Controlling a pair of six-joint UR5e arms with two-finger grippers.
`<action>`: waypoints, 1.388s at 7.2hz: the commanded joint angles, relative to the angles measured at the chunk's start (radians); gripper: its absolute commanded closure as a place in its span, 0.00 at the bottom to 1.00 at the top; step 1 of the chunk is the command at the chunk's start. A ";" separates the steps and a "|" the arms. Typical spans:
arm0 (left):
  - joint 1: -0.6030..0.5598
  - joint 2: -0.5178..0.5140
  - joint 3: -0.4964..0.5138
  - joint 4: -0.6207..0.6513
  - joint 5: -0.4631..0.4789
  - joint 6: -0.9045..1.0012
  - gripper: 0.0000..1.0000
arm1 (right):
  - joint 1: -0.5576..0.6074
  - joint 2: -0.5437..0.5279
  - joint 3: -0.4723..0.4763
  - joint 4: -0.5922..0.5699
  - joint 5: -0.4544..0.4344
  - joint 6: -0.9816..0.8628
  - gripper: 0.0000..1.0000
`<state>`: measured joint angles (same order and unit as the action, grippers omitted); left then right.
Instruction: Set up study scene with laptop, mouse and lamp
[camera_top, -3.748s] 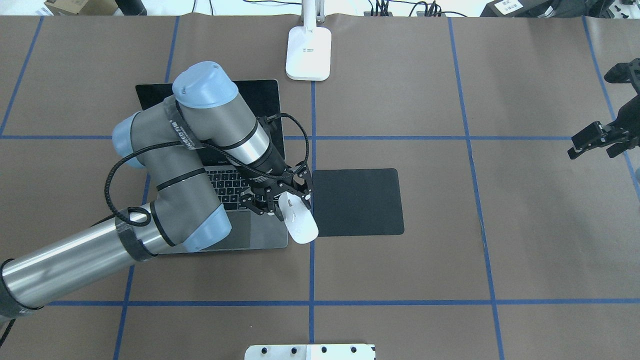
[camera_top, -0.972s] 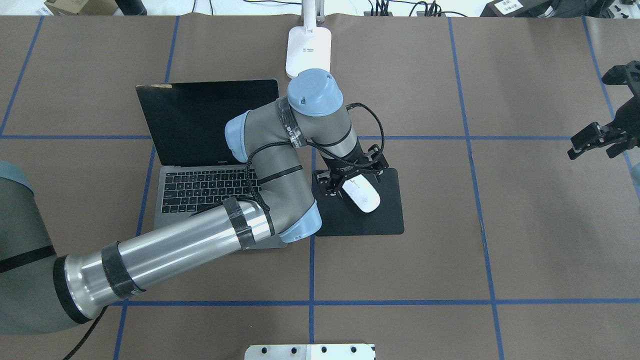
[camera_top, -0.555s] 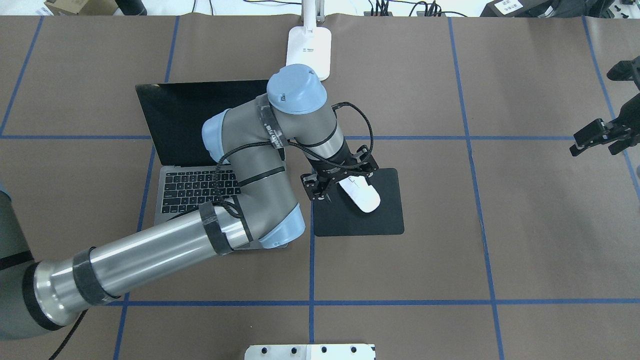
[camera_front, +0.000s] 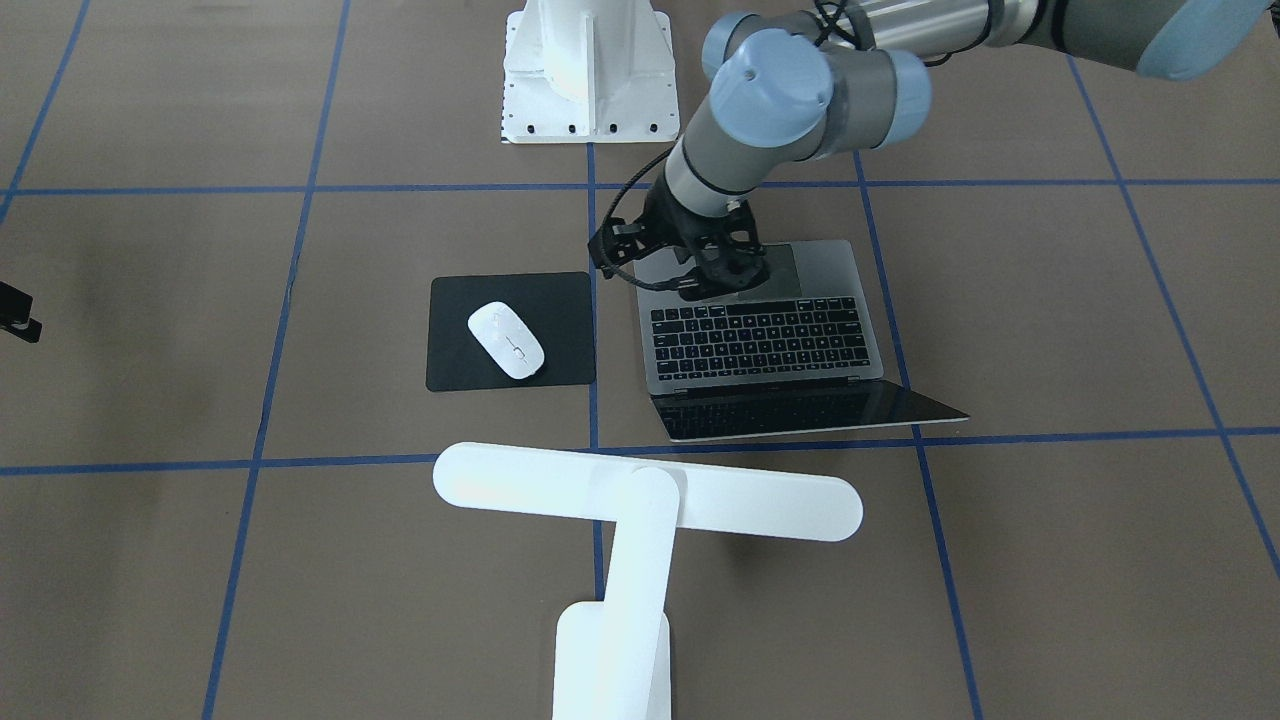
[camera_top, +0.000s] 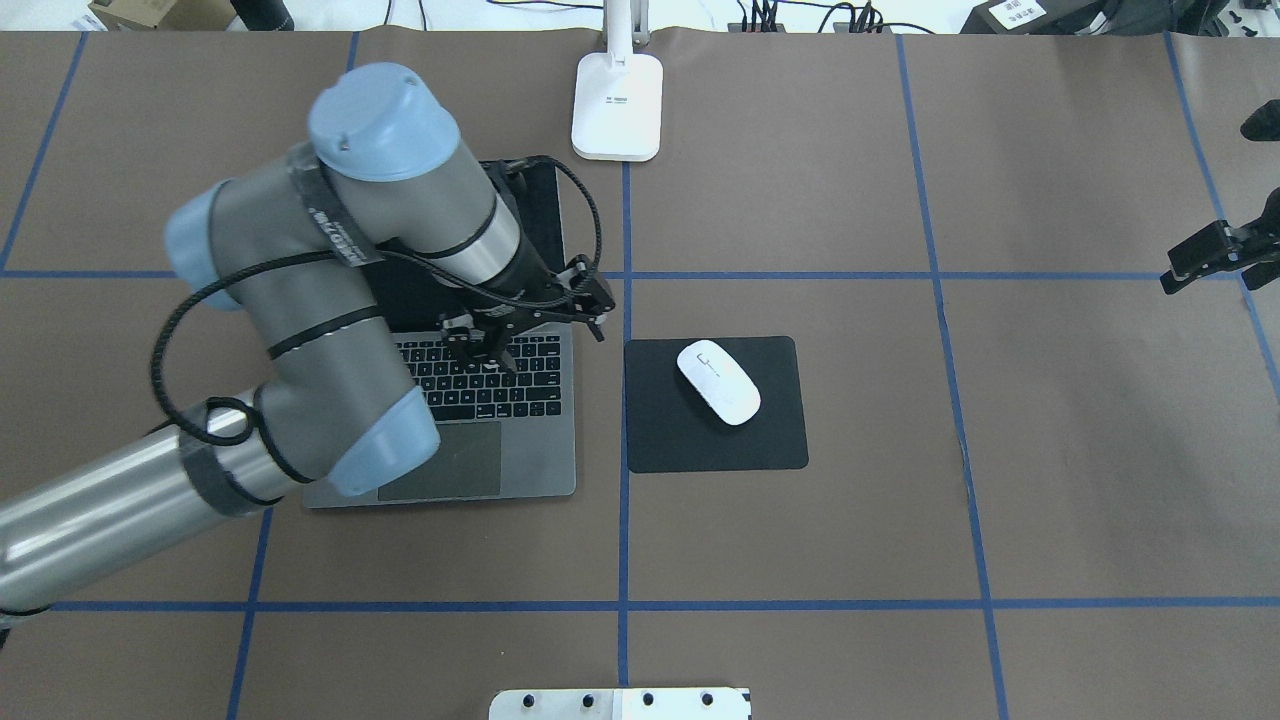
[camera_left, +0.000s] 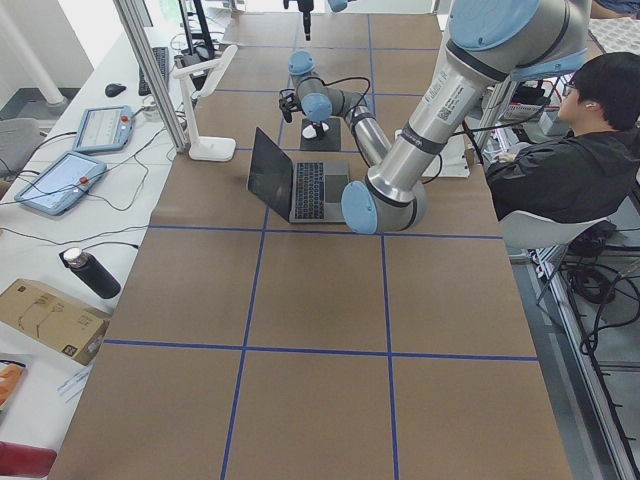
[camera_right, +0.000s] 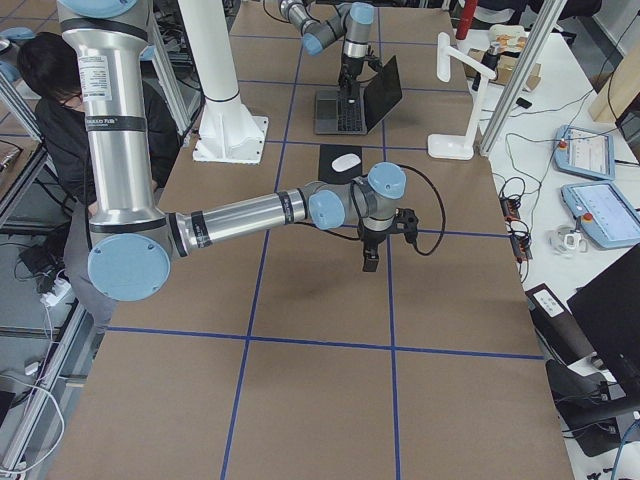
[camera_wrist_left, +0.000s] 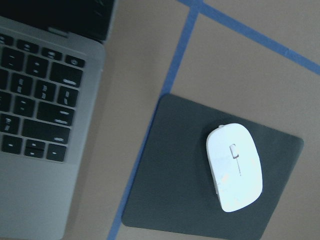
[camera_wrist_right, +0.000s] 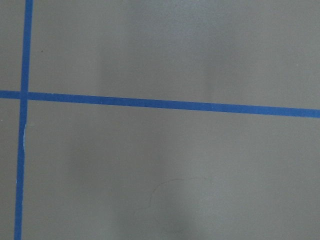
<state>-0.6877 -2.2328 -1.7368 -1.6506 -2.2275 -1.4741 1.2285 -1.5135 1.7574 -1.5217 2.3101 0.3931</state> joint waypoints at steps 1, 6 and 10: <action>-0.132 0.269 -0.234 0.107 0.029 0.294 0.00 | 0.028 -0.033 -0.004 0.000 -0.021 -0.002 0.01; -0.512 0.745 -0.243 0.092 0.016 1.092 0.00 | 0.095 -0.086 -0.007 -0.002 0.029 -0.003 0.01; -0.906 0.728 0.080 0.109 -0.035 1.757 0.00 | 0.225 -0.177 -0.010 -0.005 0.069 -0.156 0.01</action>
<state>-1.5000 -1.4960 -1.7171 -1.5522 -2.2249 0.1475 1.4033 -1.6576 1.7473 -1.5250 2.3593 0.2928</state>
